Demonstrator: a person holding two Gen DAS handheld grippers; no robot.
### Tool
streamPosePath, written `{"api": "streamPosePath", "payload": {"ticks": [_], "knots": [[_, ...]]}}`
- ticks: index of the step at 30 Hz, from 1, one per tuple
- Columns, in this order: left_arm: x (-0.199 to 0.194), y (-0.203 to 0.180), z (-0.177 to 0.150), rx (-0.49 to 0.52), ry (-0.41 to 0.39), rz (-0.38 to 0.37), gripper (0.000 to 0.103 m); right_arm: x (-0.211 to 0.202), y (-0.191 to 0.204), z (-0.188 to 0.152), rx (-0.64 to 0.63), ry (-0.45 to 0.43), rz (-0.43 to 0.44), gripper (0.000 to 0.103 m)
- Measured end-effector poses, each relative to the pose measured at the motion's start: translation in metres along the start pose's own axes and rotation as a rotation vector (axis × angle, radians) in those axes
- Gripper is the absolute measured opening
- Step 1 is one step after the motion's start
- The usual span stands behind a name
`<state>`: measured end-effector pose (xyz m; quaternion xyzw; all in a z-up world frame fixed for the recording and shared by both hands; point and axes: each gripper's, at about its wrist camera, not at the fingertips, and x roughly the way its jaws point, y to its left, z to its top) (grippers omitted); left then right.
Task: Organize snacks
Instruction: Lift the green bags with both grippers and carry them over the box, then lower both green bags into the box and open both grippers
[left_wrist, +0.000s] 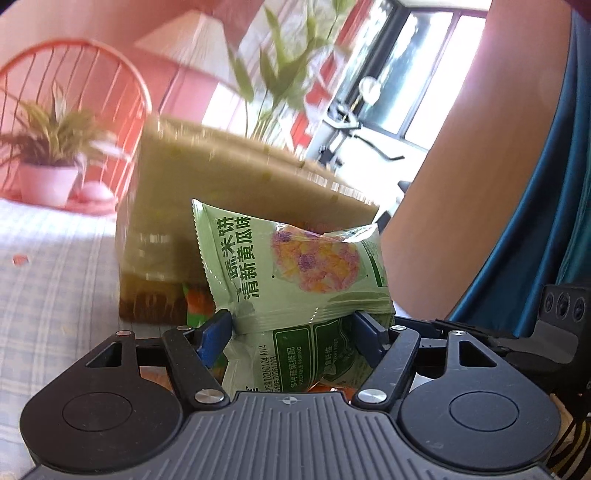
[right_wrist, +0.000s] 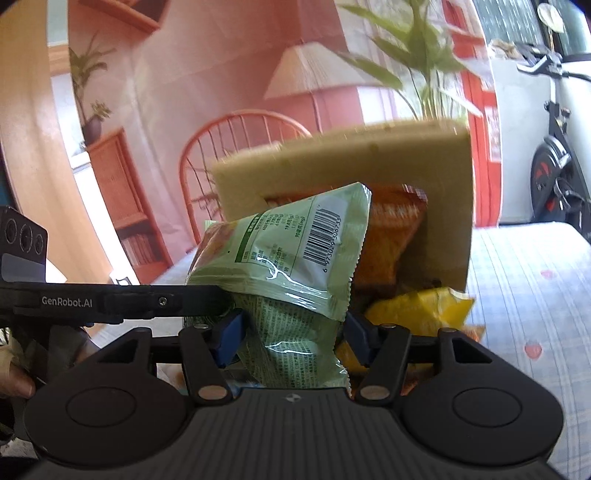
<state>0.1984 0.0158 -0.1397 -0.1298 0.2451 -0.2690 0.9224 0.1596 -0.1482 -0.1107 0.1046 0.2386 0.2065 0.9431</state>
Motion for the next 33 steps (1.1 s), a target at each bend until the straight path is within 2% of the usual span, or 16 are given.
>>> {"api": "streamPosePath", "payload": {"ticks": [5,16,24,33], "knots": [[-0.018,-0.013,0.025,0.017,-0.069,0.006,0.074,-0.014,0.012,0.026,-0.037,-0.065,0.028,0.061],[-0.034,-0.041,0.076,0.052,-0.158,0.029,0.074,-0.028,0.018,0.086,-0.056,-0.142,0.067,0.061],[-0.024,-0.042,0.102,0.053,-0.171,0.045,0.074,-0.019,0.013,0.118,-0.08,-0.164,0.07,0.061],[0.002,-0.037,0.134,0.053,-0.162,0.072,0.074,0.006,-0.009,0.147,-0.031,-0.15,0.075,0.061]]}}
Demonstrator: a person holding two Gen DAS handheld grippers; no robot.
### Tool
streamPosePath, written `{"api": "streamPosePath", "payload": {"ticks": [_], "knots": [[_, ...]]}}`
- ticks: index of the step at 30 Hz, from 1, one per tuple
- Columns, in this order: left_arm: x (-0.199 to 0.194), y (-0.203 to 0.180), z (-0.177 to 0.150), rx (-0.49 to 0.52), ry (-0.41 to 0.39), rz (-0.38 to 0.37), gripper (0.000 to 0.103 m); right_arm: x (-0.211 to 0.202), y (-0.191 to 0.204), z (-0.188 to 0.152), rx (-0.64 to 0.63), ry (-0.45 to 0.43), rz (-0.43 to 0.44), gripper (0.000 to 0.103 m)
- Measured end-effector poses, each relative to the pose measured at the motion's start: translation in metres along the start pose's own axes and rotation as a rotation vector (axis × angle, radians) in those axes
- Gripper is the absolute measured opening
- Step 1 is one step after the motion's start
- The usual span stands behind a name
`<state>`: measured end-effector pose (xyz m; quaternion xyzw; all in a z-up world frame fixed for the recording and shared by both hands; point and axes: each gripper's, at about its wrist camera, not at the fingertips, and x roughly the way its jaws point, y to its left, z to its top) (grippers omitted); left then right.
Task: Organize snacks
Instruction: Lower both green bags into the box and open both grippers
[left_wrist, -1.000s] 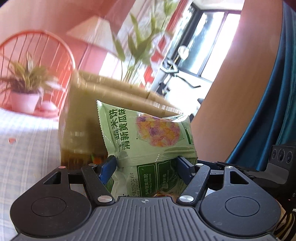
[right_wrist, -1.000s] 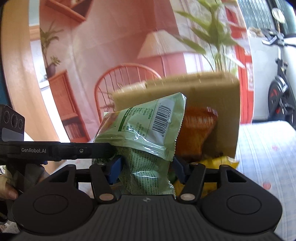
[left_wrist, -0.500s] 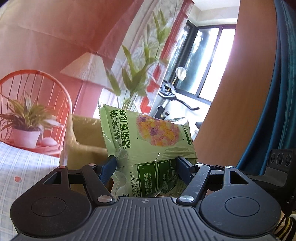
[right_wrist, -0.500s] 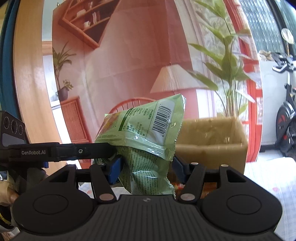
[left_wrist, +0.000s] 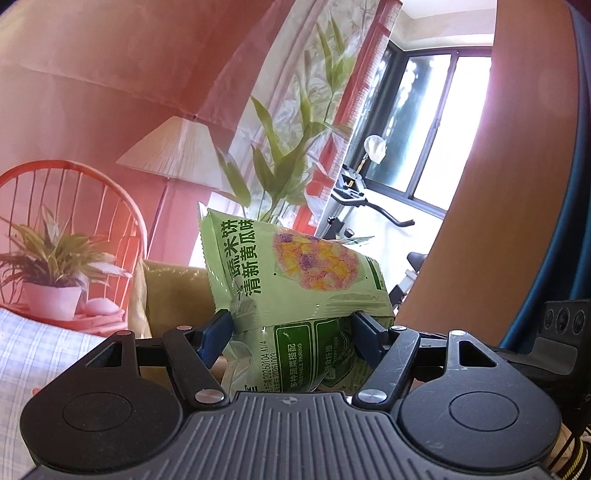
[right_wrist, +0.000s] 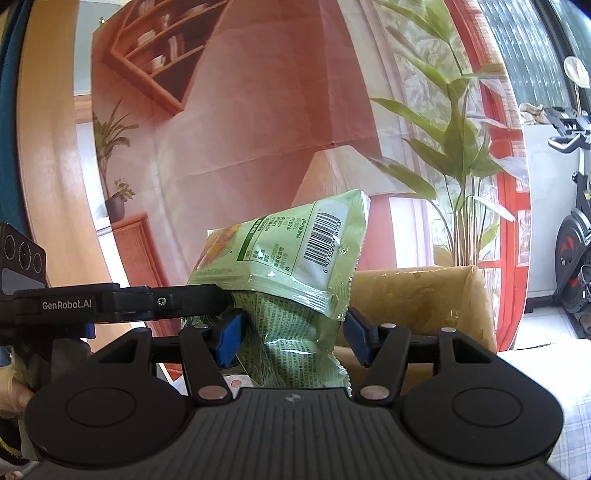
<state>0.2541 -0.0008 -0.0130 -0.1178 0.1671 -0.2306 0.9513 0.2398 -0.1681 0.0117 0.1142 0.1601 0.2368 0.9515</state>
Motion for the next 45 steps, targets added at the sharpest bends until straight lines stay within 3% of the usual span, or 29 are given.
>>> {"api": "streamPosePath", "payload": {"ticks": [16,24,31,37,45], "knots": [[0.084,0.033,0.03,-0.063,0.112,0.017,0.074,0.071,-0.065,0.028,0.101,0.081,-0.037,0.061],[0.128,0.048,0.024,-0.081,0.214,0.048,0.073,0.106,-0.101,0.018,0.202,0.166,-0.059,0.061],[0.158,0.048,0.012,-0.04,0.305,0.052,0.072,0.125,-0.118,0.009,0.238,0.249,-0.138,0.061],[0.154,0.049,0.016,-0.017,0.294,0.092,0.072,0.129,-0.117,0.006,0.215,0.296,-0.19,0.06],[0.105,0.044,0.022,0.045,0.239,0.118,0.072,0.096,-0.096,0.007,0.137,0.237,-0.22,0.061]]}}
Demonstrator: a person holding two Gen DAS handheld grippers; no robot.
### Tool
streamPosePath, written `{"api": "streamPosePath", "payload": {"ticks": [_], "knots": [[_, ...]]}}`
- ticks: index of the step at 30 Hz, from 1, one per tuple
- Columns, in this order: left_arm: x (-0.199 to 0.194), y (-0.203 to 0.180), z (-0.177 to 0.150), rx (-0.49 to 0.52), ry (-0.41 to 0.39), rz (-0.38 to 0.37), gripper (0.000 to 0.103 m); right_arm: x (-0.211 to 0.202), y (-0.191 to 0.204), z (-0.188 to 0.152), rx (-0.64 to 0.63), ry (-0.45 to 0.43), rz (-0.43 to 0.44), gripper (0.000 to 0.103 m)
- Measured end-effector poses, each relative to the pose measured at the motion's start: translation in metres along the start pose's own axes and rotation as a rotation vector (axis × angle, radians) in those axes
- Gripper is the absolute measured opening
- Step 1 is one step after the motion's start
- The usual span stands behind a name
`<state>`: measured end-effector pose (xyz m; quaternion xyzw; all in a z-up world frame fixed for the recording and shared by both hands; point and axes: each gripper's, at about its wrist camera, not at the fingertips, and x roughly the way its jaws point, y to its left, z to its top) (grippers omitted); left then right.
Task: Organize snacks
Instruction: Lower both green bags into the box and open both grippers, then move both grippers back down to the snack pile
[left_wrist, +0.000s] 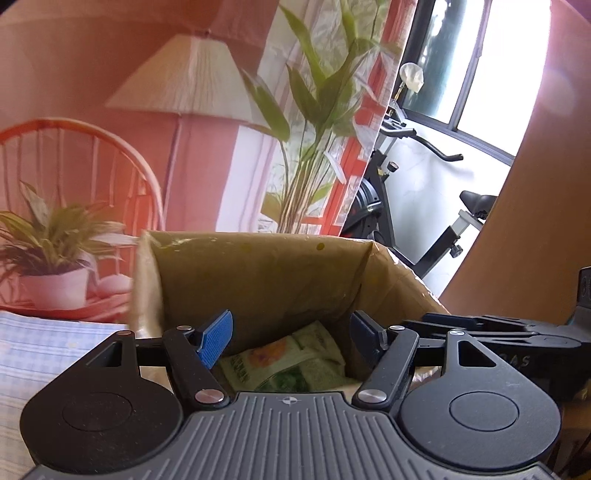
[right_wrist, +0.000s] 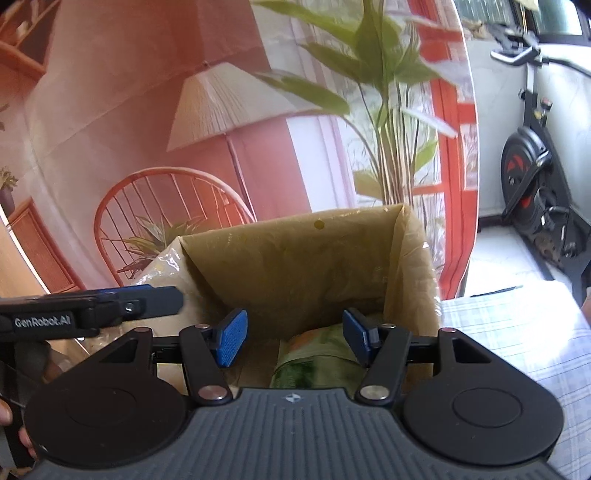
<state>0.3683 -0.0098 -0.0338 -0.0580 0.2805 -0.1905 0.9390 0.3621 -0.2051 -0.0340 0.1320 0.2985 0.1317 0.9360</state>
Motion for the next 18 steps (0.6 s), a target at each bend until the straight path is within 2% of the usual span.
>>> {"api": "streamPosePath", "payload": {"ticks": [11,14,18], "knots": [[-0.085,0.005,-0.01,0.021,-0.062,0.038,0.074,-0.07,0.008,-0.021,0.009,-0.115,-0.004,0.061],[-0.099,0.008,-0.027,0.026,-0.059,0.055,0.074,-0.086,0.011,-0.031,0.001,-0.135,-0.013,0.061],[-0.11,0.01,-0.059,0.046,-0.056,0.081,0.085,-0.101,0.016,-0.051,-0.022,-0.16,-0.039,0.061]]}}
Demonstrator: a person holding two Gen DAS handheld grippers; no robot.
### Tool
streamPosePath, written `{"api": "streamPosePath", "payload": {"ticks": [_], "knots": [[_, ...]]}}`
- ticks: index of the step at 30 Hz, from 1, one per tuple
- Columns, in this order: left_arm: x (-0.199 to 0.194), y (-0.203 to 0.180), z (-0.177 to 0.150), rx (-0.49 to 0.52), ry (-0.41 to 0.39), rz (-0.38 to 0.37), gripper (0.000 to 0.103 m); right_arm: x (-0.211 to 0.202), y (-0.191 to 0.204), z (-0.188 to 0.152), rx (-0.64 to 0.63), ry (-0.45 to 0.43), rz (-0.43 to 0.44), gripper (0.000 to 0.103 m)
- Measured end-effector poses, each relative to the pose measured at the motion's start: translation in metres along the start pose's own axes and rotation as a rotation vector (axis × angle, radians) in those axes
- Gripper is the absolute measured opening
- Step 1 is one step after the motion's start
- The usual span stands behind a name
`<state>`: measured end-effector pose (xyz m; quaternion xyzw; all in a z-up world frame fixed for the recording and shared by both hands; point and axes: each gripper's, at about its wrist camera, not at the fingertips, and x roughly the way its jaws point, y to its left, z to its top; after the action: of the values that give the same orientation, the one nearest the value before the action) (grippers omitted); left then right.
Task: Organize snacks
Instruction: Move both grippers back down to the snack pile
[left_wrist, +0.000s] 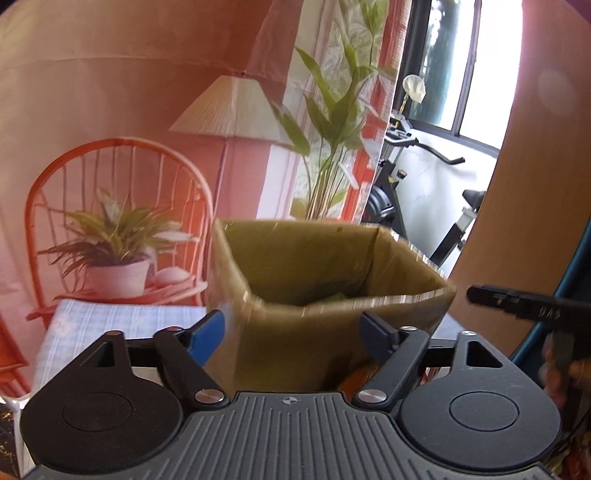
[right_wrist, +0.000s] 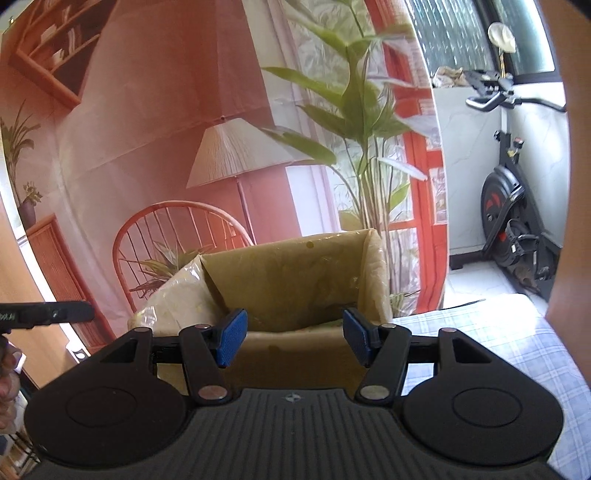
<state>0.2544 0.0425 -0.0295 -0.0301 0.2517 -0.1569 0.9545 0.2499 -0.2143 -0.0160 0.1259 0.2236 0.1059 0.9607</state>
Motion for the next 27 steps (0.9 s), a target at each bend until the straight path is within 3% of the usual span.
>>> {"api": "streamPosePath", "payload": {"ticks": [5,10,12,27], "knots": [[-0.004,0.004,-0.046,0.016,0.036,0.035,0.088,-0.017,0.003,-0.034,-0.013,0.008,-0.015,0.061],[0.013,0.025,-0.092,-0.103,0.149,0.022,0.089,-0.028,0.007,-0.071,-0.046,0.067,-0.044,0.061],[0.02,0.029,-0.106,-0.108,0.175,0.028,0.089,-0.03,0.008,-0.083,-0.051,0.091,-0.047,0.063],[0.048,0.025,-0.156,-0.034,0.295,-0.006,0.091,0.006,0.025,-0.163,-0.087,0.394,-0.033,0.088]]}}
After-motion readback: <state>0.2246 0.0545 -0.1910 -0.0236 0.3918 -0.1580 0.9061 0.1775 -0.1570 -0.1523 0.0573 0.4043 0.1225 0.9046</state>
